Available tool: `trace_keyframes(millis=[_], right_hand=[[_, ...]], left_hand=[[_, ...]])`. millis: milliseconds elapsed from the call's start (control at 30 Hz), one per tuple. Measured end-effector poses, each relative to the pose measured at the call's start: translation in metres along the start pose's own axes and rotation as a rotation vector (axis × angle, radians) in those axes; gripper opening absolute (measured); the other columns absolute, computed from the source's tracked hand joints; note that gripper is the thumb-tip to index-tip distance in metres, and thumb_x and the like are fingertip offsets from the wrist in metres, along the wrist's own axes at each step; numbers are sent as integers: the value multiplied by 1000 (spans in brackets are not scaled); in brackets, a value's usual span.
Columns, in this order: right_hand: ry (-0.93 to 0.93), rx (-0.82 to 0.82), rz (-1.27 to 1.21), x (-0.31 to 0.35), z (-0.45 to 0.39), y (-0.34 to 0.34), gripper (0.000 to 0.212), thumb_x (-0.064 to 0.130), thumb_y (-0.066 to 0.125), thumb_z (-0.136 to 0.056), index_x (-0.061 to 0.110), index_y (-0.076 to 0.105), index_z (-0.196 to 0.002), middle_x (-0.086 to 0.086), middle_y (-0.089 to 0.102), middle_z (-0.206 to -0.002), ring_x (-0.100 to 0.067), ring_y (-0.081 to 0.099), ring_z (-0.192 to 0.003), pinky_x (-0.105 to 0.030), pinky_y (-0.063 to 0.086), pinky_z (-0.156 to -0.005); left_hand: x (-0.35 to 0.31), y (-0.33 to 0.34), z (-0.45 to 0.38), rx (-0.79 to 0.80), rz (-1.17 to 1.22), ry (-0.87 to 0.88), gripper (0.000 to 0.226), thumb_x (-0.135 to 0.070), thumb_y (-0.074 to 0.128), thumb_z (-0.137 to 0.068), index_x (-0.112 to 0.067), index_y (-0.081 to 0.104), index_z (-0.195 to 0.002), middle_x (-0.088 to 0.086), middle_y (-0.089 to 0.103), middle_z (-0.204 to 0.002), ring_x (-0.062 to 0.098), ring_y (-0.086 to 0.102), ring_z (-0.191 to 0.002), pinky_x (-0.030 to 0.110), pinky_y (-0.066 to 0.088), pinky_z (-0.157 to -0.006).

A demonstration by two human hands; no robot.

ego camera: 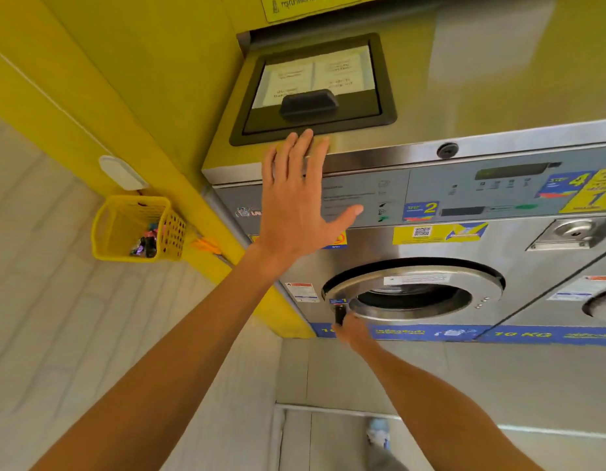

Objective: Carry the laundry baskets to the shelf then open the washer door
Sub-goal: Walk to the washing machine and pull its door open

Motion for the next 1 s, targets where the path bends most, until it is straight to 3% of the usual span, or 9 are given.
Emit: trace_keyframes(millis=[200,400,567,767,1000], right_hand=[[122,-85,-183,1,-36,18,40,23,44,-102,-4,44,-131,-24,59,-125,-38,60,-114,-43,49,-89],[99,-139,-170,0,-43,19,38,23,43,-103,-4,48,-128,-22,60,-121,-33,62,-111,-35,51,-83],[103,-193,-115,-4,-29,25,38,26,42,-104,-3,49,-128,-19,60,-123,-33,61,-114,-36,50,-90],[153,-272,-244,-29,4,48,42,25,43,-102,0,47,-135,-24,55,-132,-38,54,-122,-42,44,-97],[237,-295,-218,-99,56,80,41,13,46,-93,2,48,-133,-24,53,-132,-39,53,-124,-41,43,-100]], left_hand=[[8,6,-4,-66,23,18,92,-72,59,-77,-8,50,-142,16,45,-150,35,39,-141,51,23,-117],[11,6,-3,-93,65,60,94,-74,59,-76,-8,51,-143,16,46,-149,35,41,-139,52,25,-114],[15,2,0,-18,67,125,100,-78,52,-76,-11,41,-149,13,40,-154,33,36,-142,49,21,-116],[15,3,5,-11,63,175,101,-76,50,-75,-11,35,-151,13,36,-156,34,33,-143,52,20,-116],[4,3,13,74,-55,256,100,-54,55,-83,-1,9,-156,25,11,-163,46,10,-150,66,9,-118]])
Point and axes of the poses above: each hand's wrist, its own z-axis away from the middle knuckle, its own y-axis out of the palm, x = y × z, the point moved 6 cm from there along -z, towards the middle knuckle
